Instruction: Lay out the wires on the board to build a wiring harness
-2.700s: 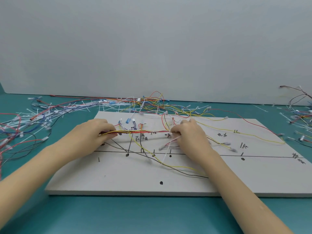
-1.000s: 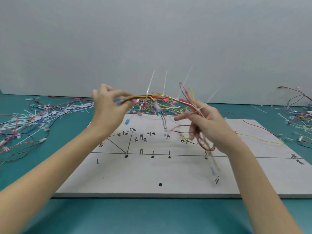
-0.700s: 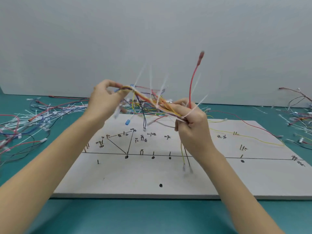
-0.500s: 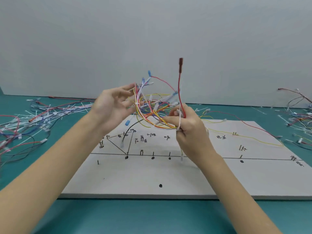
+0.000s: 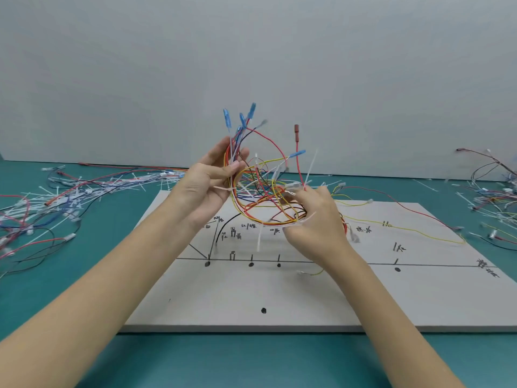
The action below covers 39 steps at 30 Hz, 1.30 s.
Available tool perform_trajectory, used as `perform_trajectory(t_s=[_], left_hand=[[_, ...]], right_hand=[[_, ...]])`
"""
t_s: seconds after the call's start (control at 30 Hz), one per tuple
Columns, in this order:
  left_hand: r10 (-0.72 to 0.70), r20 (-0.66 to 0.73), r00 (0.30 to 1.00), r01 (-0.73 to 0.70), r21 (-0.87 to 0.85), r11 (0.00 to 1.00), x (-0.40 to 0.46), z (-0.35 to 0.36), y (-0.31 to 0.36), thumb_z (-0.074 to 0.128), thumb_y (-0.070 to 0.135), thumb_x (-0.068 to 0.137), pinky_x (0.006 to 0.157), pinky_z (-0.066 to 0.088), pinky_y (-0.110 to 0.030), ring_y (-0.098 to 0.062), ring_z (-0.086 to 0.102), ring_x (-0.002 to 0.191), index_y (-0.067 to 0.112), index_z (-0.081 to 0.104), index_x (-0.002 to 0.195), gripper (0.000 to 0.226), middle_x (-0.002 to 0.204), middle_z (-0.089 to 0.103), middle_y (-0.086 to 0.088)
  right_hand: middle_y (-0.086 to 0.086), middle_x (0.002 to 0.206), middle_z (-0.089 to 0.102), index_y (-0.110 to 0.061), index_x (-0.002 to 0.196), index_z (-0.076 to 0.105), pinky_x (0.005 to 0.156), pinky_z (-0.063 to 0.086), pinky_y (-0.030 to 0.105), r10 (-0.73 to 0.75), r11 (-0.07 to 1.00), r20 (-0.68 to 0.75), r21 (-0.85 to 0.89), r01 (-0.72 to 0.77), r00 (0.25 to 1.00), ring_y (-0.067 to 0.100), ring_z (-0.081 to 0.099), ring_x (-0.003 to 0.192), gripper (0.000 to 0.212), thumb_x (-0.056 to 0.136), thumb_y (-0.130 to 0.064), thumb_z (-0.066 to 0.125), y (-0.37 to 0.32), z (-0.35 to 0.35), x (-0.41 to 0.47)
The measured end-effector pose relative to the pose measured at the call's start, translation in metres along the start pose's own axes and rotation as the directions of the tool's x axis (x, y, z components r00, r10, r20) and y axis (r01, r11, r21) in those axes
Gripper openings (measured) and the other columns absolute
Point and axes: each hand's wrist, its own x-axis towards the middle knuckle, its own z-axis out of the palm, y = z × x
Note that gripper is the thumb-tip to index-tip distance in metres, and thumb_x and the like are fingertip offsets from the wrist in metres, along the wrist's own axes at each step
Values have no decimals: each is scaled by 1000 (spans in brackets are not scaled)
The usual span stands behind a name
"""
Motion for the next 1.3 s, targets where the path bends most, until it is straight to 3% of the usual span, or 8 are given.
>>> perform_trajectory(t_s=[0.3, 0.57, 0.73, 0.87, 0.97, 1.03, 1.13, 1.3], left_hand=[[-78, 90, 993, 91, -150, 985, -2, 17, -6, 47, -14, 70, 62, 57, -21, -16, 69, 72, 13, 65, 101, 46, 89, 72, -12], [133, 150, 980, -184, 407, 895, -2, 41, -9, 49, -18, 80, 80, 53, -22, -14, 69, 82, 3, 67, 98, 33, 85, 73, -7], [294, 158, 943, -321, 669, 670, -9, 46, -17, 54, 7, 94, 88, 45, -14, -2, 61, 102, 15, 66, 117, 28, 115, 66, 1], [355, 131, 925, -319, 776, 545, -16, 28, -20, 52, 22, 98, 108, 35, -33, -20, 47, 125, 32, 62, 120, 27, 128, 56, -7], [291, 137, 947, -289, 760, 582, -22, 16, -23, 51, 18, 98, 97, 41, -26, -5, 53, 116, 30, 62, 118, 26, 123, 60, 8], [250, 145, 957, -270, 759, 593, -23, 7, -23, 52, 17, 98, 92, 45, -24, 3, 55, 107, 29, 63, 116, 25, 118, 62, 13], [177, 161, 971, -234, 794, 561, -23, -10, -23, 51, 16, 98, 83, 49, -22, 6, 59, 99, 30, 66, 110, 24, 111, 66, 17], [70, 197, 978, -209, 903, 376, -28, -40, -26, 54, 11, 95, 74, 45, -13, 2, 61, 89, 28, 71, 93, 25, 95, 71, 13]], right_hand=[[-15, 91, 55, -18, 133, 52, 85, 34, 35, -203, 956, 114, -192, 222, 973, 10, 26, 84, 90, 61, -69, 72, -32, 8, 0], [11, 69, 60, -8, 69, 66, 63, 40, 34, -319, 943, -99, -135, 305, 943, 34, 55, 78, 27, 91, -24, 61, -31, 30, -1], [13, 94, 70, -15, 111, 67, 64, 42, 30, -168, 969, -223, -217, 119, 960, 29, 64, 87, 36, 100, -22, 33, -3, 26, 29], [0, 63, 47, -24, 81, 48, 63, 36, 29, 371, 881, -343, 423, -211, 863, 20, 47, 61, 31, 103, -39, 33, 35, -8, 80], [5, 108, 59, -12, 120, 44, 97, 42, 32, 602, 755, -313, 524, -395, 735, 19, 54, 102, 39, 92, -31, 61, 70, -51, 124], [11, 146, 41, -8, 144, 30, 112, 33, 37, 718, 652, 12, 340, -678, 696, 23, 39, 135, 85, 82, -49, 70, 86, -71, 132], [21, 107, 58, -17, 103, 57, 78, 51, 29, 761, 633, 285, -130, -763, 582, 16, 22, 110, 27, 92, -41, 61, 98, -79, 124], [14, 93, 49, -4, 86, 51, 58, 33, 27, 663, 709, 167, -452, -542, 729, 28, 45, 83, 14, 91, -16, 52, 112, -41, 106]])
